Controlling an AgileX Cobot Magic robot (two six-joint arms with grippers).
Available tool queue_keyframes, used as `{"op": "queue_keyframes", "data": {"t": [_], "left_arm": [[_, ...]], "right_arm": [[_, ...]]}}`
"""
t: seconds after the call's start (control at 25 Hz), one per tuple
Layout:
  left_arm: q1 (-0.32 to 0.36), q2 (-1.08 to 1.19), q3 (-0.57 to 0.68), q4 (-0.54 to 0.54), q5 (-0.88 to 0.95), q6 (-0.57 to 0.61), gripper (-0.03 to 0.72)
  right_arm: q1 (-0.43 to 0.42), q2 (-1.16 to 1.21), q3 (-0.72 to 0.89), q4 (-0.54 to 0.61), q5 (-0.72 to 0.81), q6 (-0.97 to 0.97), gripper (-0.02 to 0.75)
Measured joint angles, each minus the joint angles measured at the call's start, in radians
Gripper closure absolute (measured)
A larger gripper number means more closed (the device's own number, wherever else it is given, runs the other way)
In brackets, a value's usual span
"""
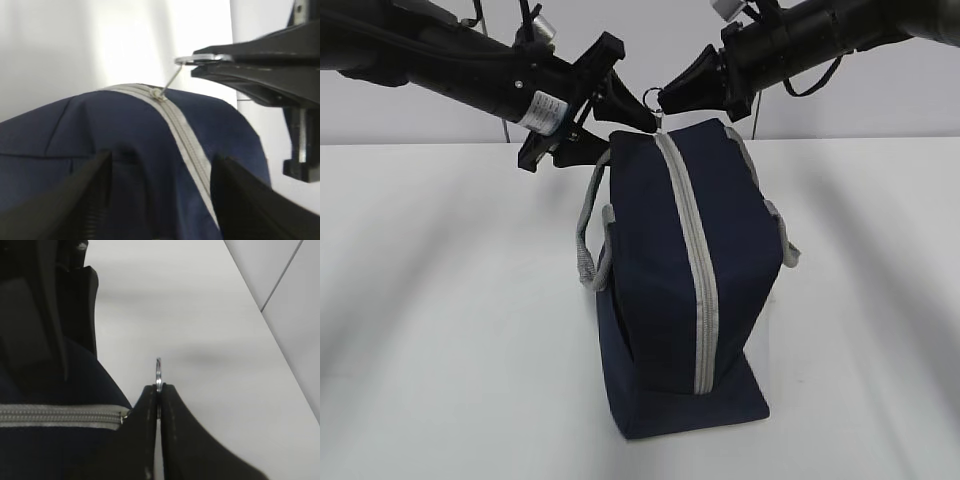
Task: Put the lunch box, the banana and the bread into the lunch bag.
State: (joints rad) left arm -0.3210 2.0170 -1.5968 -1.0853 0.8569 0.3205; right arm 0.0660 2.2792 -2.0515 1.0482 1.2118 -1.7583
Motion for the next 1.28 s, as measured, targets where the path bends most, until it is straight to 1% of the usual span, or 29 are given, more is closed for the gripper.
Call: {"op": "queue_keyframes", "data": {"t": [0.12,0.2,0.24,0.28,0.4,0.44,0.48,0.88,1.28], "left_arm": [[-0.001,0.008,-0.011,0.001,0.001,0.000,0.286],[-0.001,0.008,-0.015,0.002,-0.002,0.000,0.340],[-0.001,0.008,-0.016,0.005,-0.003,0.000,0.374],[-0.001,0.008,-0.016,0.007,-0.005,0.006,0.429],[-0.001,0.008,-0.016,0.010,-0.005,0.042,0.616],[-0.002,0.008,-0.016,0.010,-0.003,0.049,0.657],[-0.003,0.008,-0.016,0.010,-0.003,0.054,0.675],[-0.011,0.008,-0.016,0.009,0.008,0.061,0.685],[-0.011,0.008,-0.018,0.009,0.040,0.098,0.685]], "right_arm": [[-0.002,0.000,0.000,-0.006,0.000,0.000,0.754],[-0.006,0.000,0.000,-0.008,0.000,0.000,0.754],[-0.009,0.000,0.000,-0.008,0.001,0.000,0.754],[-0.011,0.000,0.000,-0.008,0.002,0.000,0.754],[-0.021,0.000,0.000,-0.008,0.002,0.000,0.754],[-0.023,0.000,0.000,-0.008,0.002,-0.002,0.754],[-0.023,0.000,0.000,-0.008,0.002,-0.004,0.754],[-0.023,0.053,-0.021,-0.008,0.004,-0.035,0.754],[-0.023,0.109,-0.047,0.019,0.010,-0.035,0.754]]}}
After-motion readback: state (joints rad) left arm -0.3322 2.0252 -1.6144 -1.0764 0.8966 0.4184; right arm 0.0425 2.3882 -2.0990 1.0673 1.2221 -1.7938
